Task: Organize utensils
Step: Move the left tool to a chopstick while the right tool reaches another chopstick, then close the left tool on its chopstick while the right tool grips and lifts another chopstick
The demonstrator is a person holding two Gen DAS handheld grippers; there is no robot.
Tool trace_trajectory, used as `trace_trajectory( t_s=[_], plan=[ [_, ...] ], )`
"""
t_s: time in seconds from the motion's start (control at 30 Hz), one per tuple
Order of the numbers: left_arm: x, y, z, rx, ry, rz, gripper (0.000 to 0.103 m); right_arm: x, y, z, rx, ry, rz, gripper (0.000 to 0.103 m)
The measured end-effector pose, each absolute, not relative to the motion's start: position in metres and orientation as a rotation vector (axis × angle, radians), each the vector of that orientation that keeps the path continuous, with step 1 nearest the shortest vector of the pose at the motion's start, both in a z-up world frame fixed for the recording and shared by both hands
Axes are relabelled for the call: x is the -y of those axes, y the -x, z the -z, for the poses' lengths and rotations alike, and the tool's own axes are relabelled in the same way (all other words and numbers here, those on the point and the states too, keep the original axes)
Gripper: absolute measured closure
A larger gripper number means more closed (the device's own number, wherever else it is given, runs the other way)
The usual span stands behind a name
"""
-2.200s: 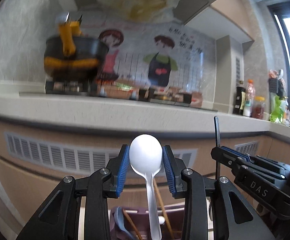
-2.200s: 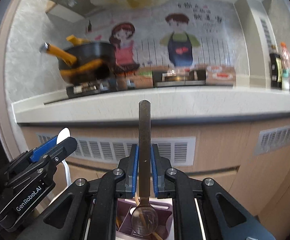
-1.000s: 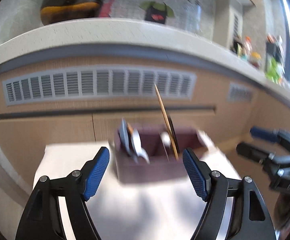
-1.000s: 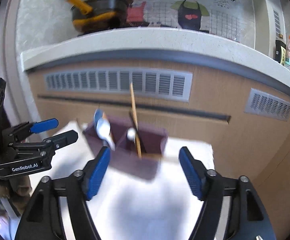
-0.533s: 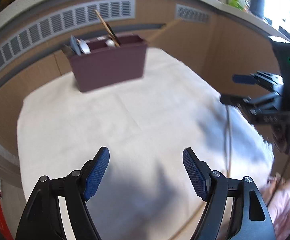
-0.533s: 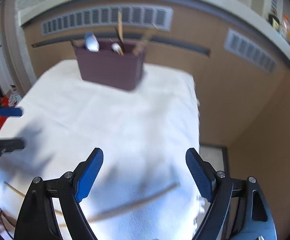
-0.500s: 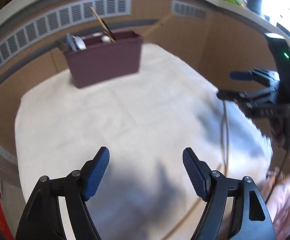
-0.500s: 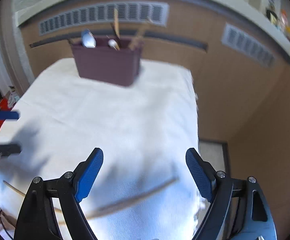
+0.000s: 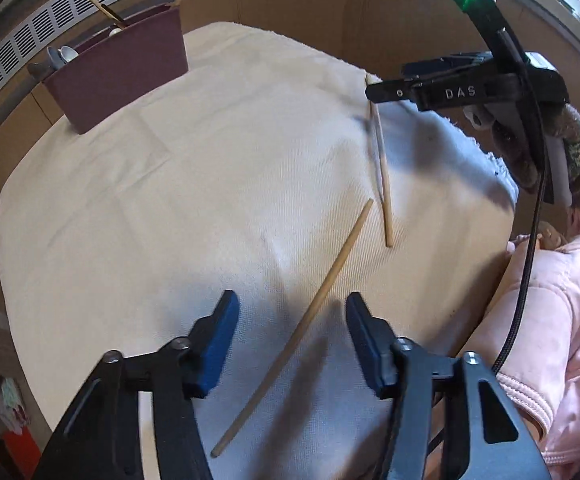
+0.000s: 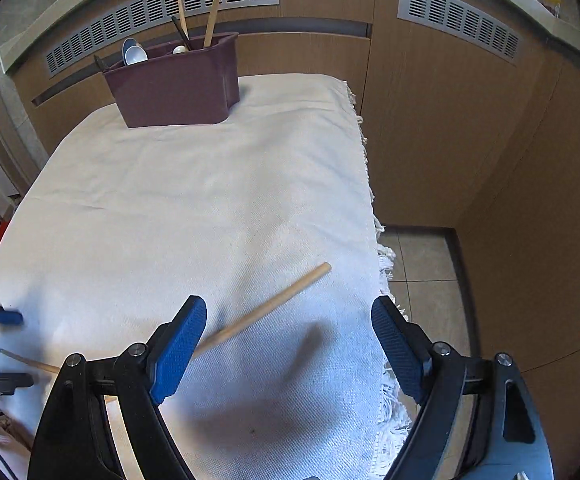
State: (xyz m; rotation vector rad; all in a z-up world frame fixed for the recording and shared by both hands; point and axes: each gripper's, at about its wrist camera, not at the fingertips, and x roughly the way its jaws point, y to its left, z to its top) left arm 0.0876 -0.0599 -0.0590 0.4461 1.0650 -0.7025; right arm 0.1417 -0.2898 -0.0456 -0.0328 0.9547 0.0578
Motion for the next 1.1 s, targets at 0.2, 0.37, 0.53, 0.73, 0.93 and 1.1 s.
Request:
trace_trajectory(
  t_s=[0.2,0.37,0.53,0.73,0.93,1.1],
  plan=[
    [0.072,-0.085,0.078,-1.096,-0.463,0.671,0.068,0.292,-0.139,0.048,-0.956,0.002,-0.053,0.021],
    [0.068,-0.101,0.075,-1.034,-0.487,0.558,0.069,0.295,-0.143,0.051,-0.963,-0.030,-0.035,0.021],
    [0.040,-0.130,0.072,-0.988,-0.406,0.391,0.069,0.290,-0.154,0.059,-0.977,-0.045,-0.035,0.021],
    [0.017,-0.146,0.071,-1.020,-0.240,0.393,0.069,0.263,-0.167,0.074,-0.971,0.079,-0.027,0.035],
    [0.022,-0.146,0.074,-1.046,-0.226,0.406,0.068,0.234,-0.166,0.068,-0.904,0.240,-0.062,0.092],
    [0.023,-0.147,0.074,-1.063,-0.208,0.409,0.068,0.232,-0.162,0.057,-0.920,0.120,-0.198,0.095]
  ],
)
